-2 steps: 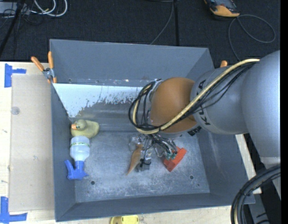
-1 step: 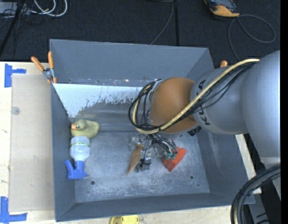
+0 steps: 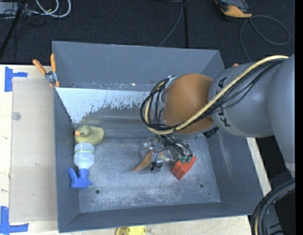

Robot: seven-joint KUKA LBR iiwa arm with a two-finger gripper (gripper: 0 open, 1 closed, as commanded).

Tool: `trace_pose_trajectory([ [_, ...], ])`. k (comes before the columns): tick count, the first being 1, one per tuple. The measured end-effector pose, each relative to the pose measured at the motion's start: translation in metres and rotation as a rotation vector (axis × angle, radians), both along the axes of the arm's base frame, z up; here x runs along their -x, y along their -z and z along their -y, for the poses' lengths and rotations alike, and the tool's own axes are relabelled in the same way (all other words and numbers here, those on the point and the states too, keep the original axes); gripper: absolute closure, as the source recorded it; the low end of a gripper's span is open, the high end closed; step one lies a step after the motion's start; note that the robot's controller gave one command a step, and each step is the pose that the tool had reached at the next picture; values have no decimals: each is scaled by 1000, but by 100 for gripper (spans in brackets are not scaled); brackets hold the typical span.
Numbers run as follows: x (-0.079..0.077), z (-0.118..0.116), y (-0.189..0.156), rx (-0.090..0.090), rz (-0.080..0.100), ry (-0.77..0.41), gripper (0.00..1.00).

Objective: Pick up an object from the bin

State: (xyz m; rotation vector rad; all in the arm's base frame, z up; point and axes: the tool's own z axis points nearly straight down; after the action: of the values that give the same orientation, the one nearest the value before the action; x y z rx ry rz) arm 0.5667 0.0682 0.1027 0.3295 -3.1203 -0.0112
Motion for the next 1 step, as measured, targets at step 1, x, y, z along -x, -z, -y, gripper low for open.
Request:
trace_pose_trajectory([
  [1, -15, 8, -79, -1, 6, -36, 100],
])
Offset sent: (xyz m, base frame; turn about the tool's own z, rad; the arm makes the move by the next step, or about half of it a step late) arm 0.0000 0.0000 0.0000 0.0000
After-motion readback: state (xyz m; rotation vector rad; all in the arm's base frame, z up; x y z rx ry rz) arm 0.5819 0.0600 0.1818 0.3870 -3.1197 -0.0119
